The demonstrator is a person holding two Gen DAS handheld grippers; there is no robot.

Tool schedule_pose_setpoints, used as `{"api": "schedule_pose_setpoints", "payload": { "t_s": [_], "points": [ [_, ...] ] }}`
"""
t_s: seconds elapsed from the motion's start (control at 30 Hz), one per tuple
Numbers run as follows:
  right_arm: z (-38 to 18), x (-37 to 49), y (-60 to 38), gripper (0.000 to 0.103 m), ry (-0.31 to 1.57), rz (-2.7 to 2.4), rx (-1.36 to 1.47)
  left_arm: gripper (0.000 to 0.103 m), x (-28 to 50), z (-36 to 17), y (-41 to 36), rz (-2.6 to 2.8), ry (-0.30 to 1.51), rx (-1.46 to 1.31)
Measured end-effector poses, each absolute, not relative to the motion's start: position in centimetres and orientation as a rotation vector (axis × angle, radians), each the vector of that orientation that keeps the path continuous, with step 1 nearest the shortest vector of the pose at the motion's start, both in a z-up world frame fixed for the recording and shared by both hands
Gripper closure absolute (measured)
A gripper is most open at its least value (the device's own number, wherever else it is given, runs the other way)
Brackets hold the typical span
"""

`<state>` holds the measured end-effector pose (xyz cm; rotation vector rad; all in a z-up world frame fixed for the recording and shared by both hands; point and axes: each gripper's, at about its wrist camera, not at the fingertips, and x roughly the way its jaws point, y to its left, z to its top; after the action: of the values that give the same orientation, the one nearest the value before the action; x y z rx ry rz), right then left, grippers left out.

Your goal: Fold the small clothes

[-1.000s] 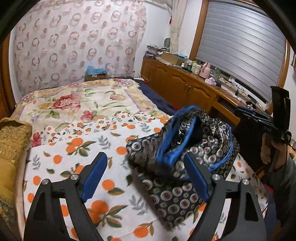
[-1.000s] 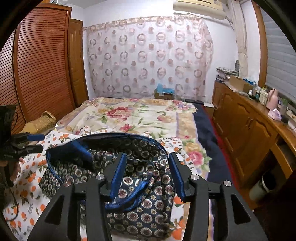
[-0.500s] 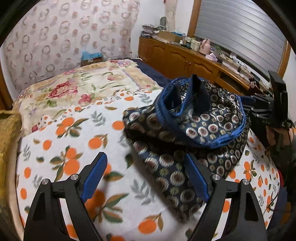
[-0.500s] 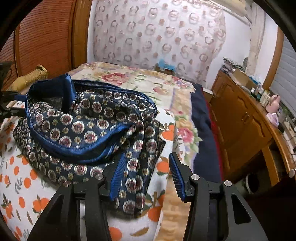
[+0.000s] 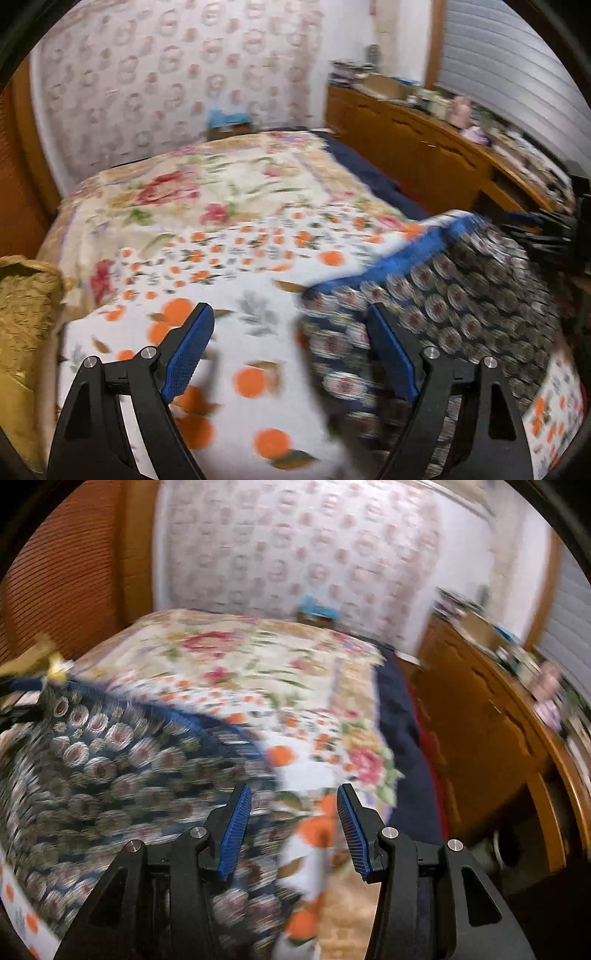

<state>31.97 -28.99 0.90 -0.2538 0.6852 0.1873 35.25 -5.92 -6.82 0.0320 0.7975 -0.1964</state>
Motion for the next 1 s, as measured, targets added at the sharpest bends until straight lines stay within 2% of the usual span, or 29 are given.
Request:
{"api": "schedule_pose_setpoints", "payload": {
  "t_s": [0.3,0.33,0.37,0.47,0.83,0.9,0.97,1.0],
  "points": [
    [1.4,31.2,-29.4,0.053,0.667,0.260,-0.137,0.018,34.6,-7.3,-5.8,-0.276,0.827,-0.012],
    [1.6,30.8,-29.4,0.051,0.661,0.268,-0.132,0.018,34.4,-7.3,-6.0,-0.292,0.832,-0.015],
    [1.7,30.4,-29.4,0.043,0.657,0.269,-0.132,0.018,34.2,-7.3,-6.2,-0.306,0.836,-0.012],
    [1.4,28.9,-30.2,0.036,0.661,0.301,-0.114,0.018,33.9,-7.7,-6.9,-0.325,0.859,0.005],
    [0.0,28.6,-32.0,0.034,0.757,0.298,-0.091,0.018,33.5,-9.3,-8.3,-0.302,0.892,0.078],
    [0.0,29.2,-31.8,0.034,0.772,0.293,-0.083,0.012,33.5,-9.4,-8.4,-0.296,0.895,0.082],
    [-0.1,29.5,-32.0,0.034,0.782,0.298,-0.063,0.000,33.7,-9.6,-8.5,-0.280,0.908,0.089],
    [0.0,29.8,-32.1,0.034,0.788,0.302,-0.055,0.000,33.8,-9.7,-8.4,-0.273,0.914,0.088]
  ]
}}
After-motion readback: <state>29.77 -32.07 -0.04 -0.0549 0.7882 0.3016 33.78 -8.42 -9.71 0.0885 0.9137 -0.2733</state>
